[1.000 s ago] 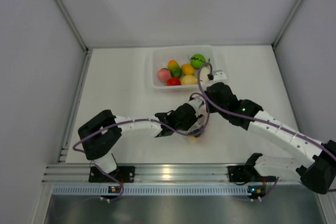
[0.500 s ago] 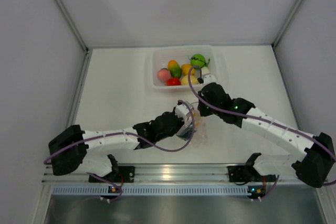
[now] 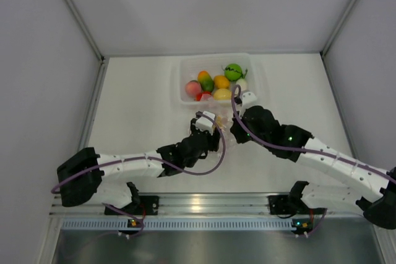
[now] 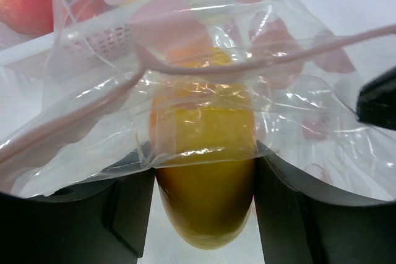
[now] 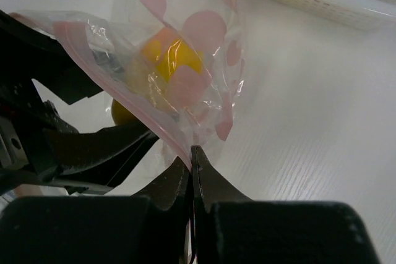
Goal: Open the zip-top bag and remove the fake food
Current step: Pick up the fake fruit from the zipper food storage bag.
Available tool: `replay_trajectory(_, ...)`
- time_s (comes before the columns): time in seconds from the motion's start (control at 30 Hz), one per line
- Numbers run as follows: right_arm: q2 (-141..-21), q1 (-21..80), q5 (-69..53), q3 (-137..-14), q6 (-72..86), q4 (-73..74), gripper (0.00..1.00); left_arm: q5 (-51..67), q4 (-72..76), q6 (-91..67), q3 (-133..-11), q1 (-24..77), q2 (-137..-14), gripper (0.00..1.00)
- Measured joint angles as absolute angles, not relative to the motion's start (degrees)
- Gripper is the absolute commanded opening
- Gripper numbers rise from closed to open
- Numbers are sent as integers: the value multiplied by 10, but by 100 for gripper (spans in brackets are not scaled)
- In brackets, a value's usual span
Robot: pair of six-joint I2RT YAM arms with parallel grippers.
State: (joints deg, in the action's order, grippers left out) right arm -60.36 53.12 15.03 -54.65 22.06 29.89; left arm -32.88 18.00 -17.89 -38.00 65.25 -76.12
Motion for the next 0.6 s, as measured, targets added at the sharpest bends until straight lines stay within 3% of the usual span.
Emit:
replay_trajectory(0.23, -587, 552, 184, -536, 220, 292, 0, -350, 183, -201, -376, 653, -761, 0)
replay_trajectory(0.6, -606, 561, 286, -511, 229, 280, 0, -185, 185, -233, -352, 652, -696, 0)
